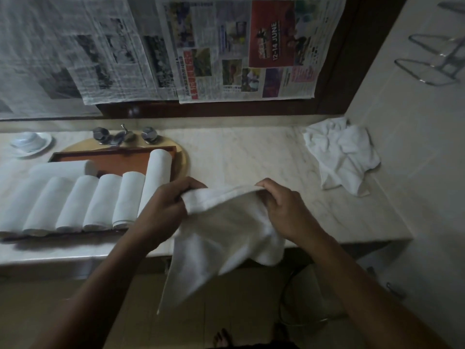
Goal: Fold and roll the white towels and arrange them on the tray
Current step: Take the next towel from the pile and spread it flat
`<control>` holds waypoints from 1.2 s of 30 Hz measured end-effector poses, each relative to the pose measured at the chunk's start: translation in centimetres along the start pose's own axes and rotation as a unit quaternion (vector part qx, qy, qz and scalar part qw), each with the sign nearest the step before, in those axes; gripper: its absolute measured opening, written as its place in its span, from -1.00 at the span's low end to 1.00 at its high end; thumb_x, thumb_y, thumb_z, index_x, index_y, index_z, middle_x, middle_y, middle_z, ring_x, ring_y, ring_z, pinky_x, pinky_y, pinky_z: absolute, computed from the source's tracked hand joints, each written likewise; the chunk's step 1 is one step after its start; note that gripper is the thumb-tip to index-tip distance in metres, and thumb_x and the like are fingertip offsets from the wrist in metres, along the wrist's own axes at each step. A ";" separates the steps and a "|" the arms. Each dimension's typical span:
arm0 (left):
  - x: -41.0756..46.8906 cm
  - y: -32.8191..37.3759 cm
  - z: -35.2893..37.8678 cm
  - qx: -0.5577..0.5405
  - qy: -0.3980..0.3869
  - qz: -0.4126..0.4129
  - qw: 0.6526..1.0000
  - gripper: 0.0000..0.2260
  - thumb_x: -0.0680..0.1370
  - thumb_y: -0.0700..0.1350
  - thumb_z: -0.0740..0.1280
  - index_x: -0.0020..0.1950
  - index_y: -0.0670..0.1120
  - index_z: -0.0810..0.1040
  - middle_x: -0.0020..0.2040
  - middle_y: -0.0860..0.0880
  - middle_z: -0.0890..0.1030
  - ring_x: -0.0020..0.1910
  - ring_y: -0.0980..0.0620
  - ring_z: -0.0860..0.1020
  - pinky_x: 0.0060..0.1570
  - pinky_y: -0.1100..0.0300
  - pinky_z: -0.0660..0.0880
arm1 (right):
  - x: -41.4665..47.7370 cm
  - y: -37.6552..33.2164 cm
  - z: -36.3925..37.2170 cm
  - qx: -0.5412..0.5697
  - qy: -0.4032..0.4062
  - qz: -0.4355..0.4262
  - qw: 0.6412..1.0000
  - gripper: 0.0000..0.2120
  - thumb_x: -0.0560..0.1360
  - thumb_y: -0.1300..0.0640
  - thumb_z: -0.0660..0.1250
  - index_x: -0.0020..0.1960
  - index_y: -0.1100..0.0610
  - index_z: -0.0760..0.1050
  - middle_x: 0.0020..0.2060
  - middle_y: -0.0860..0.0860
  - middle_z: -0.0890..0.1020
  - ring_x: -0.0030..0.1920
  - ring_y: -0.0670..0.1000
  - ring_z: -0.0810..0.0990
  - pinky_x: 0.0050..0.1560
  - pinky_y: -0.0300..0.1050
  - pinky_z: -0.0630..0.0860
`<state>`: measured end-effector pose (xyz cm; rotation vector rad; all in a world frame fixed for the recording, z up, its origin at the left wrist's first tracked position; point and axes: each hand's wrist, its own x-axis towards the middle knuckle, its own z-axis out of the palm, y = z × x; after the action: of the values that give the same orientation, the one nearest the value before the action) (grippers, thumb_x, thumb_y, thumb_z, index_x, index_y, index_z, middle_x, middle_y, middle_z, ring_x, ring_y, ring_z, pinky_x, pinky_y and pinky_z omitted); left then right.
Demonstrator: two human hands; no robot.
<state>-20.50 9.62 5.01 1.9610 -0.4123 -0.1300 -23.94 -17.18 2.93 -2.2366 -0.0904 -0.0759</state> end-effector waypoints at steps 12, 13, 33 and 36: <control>-6.1 -11.5 5.7 -0.051 -0.011 -0.193 0.980 -0.71 0.67 0.14 0.22 0.04 0.15 0.75 0.04 0.20 0.72 0.02 0.22 0.65 0.04 0.14 0.55 | -5.1 13.7 -1.4 -0.194 -0.364 0.181 0.893 -0.65 0.26 -0.35 0.52 -0.34 -0.08 0.63 -0.49 -0.13 0.50 -0.46 -0.15 0.44 -0.34 -0.13 0.31; -6.7 -12.3 6.4 -0.045 -0.024 -0.208 0.977 -0.71 0.67 0.16 0.22 0.06 0.17 0.75 0.05 0.21 0.72 0.04 0.20 0.66 0.09 0.10 0.57 | -5.4 14.5 -1.8 -0.190 -0.372 0.184 0.890 -0.66 0.29 -0.33 0.52 -0.34 -0.06 0.61 -0.48 -0.14 0.48 -0.45 -0.15 0.42 -0.33 -0.12 0.30; 17.0 -17.8 3.1 0.054 0.114 -0.130 0.984 -0.66 0.45 0.46 0.33 -0.15 0.25 0.72 -0.34 -0.08 0.60 -0.30 -0.08 0.58 -0.20 -0.14 0.61 | 15.3 20.7 -6.7 -0.175 0.030 0.135 0.975 -0.80 0.54 0.04 0.49 -0.23 0.06 0.61 -0.42 -0.04 0.57 -0.29 0.04 0.56 -0.31 -0.15 0.34; 23.1 -16.9 2.2 0.091 0.137 -0.118 0.979 -0.71 0.53 0.28 0.32 -0.17 0.15 0.72 -0.36 -0.03 0.56 -0.28 -0.06 0.55 -0.21 -0.10 0.55 | 21.1 20.7 -7.5 -0.165 0.042 0.122 0.978 -0.62 0.55 0.05 0.47 -0.37 -0.09 0.40 -0.48 -0.13 0.47 -0.34 0.01 0.51 -0.34 -0.22 0.32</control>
<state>4.30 5.93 -8.92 2.1672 -0.0091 0.0298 -1.23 -35.05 -6.82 -2.5539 0.2599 -0.0556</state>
